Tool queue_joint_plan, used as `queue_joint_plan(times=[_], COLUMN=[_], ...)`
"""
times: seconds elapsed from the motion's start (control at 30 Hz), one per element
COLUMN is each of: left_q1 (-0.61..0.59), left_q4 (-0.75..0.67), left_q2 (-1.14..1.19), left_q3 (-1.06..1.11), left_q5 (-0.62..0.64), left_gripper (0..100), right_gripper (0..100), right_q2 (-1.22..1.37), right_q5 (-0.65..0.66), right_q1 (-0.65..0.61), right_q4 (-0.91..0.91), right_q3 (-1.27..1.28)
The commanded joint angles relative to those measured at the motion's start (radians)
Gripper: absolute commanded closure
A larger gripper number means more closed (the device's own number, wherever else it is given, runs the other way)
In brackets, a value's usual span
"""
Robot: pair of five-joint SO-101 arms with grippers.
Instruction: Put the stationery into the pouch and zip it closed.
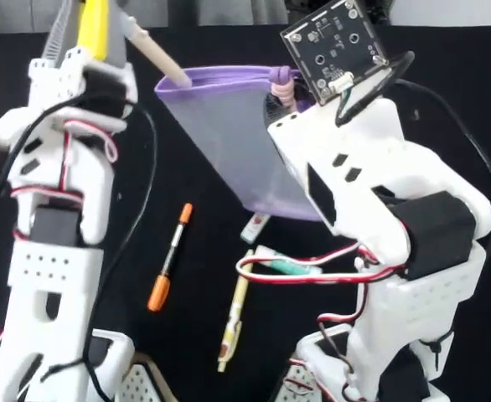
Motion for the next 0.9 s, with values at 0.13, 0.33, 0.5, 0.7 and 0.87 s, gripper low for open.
queue_joint_plan(times=[0.13,0.33,0.5,0.7,0.87], left_q1=[0.071,0.166,0.219,0.217,0.127], left_q4=[-0.015,-0.011,-0.009,0.201,0.563], left_q2=[0.061,-0.018,-0.091,-0.198,-0.226], left_q3=[-0.019,0.12,0.245,0.202,-0.163], left_q5=[-0.106,-0.121,-0.146,-0.146,-0.144], left_gripper=[97,97,85,80,80], right_gripper=[98.8,98.8,98.8,98.8,98.8], right_q2=[-0.007,-0.007,-0.007,-0.007,-0.007], right_q5=[0.002,0.002,0.034,0.034,0.035], right_q1=[-0.006,-0.006,-0.005,0.029,0.049], right_q4=[-0.025,-0.025,-0.026,-0.031,-0.032], right_q3=[-0.019,-0.019,-0.019,-0.019,-0.019])
